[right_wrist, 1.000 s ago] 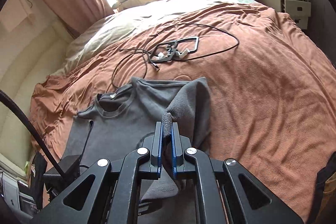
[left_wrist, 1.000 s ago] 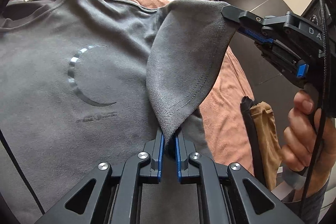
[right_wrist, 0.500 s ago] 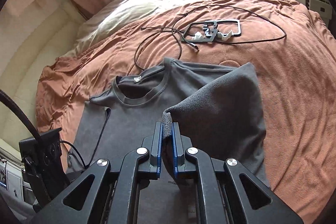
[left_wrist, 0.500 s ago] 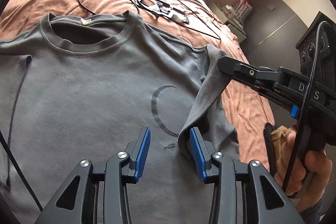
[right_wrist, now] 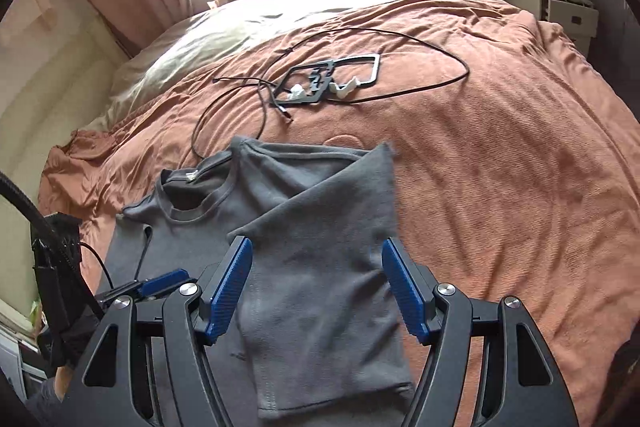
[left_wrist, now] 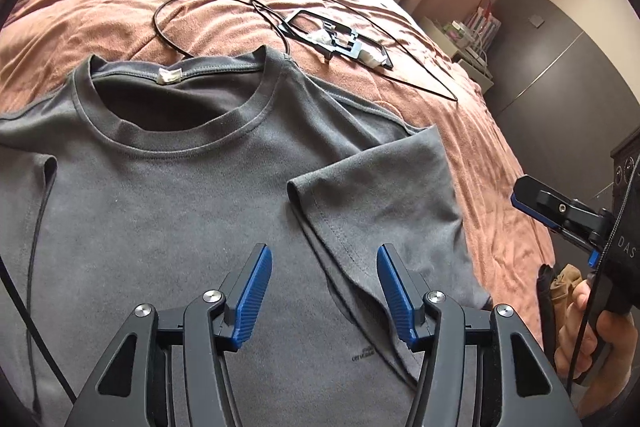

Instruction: Fold small clothes

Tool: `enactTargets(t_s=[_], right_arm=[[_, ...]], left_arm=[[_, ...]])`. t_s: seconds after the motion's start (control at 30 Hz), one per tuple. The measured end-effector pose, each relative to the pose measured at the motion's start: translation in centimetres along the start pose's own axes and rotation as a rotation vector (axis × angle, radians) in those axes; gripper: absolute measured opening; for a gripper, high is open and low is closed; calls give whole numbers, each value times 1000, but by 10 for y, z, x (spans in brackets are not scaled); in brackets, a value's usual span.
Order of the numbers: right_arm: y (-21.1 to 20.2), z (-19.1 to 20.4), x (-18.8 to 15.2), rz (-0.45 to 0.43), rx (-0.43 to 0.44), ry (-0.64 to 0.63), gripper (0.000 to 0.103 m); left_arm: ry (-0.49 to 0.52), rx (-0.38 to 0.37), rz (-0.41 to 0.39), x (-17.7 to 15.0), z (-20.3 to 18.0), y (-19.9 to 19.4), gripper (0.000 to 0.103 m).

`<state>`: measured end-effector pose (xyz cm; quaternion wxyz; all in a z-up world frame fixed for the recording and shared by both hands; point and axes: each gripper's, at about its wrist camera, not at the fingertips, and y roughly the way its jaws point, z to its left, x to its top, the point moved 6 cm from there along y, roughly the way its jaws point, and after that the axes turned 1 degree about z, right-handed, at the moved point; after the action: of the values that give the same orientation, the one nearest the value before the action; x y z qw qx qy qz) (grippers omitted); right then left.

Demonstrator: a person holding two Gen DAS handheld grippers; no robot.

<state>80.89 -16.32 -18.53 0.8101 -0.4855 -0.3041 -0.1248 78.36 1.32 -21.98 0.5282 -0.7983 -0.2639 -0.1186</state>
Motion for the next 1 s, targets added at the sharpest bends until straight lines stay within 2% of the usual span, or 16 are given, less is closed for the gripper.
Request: enactTargets(t_s=[0.03, 0.17, 0.33, 0.47, 0.5, 0.53, 0.6, 0.63, 0.83, 1.0], right_arm=[[3, -7, 0, 4, -14, 10, 66], [19, -20, 0, 46, -54, 26, 48], [46, -27, -2, 88, -98, 8, 43], [64, -29, -3, 108, -100, 4, 41], [68, -28, -4, 112, -101, 1, 41], [71, -28, -5, 117, -100, 0, 41], [77, -28, -6, 128, -103, -6, 41], [80, -27, -6, 129, -107, -10, 41], [85, -32, 2, 114, -103, 0, 41], [86, -30, 2, 112, -108, -12, 41]], left_arm=[[1, 7, -4, 3, 0, 4, 57], [25, 49, -12, 13, 4, 19, 57], [76, 88, -10, 24, 5, 37, 48], [108, 118, -5, 28, 5, 50, 45], [111, 121, -4, 28, 5, 53, 37], [115, 118, -2, 27, 4, 55, 22], [134, 123, -1, 26, 2, 59, 11], [149, 130, -8, 25, 1, 59, 2], [138, 153, -39, 30, 7, 44, 2], [131, 192, -15, 31, 17, 43, 1]])
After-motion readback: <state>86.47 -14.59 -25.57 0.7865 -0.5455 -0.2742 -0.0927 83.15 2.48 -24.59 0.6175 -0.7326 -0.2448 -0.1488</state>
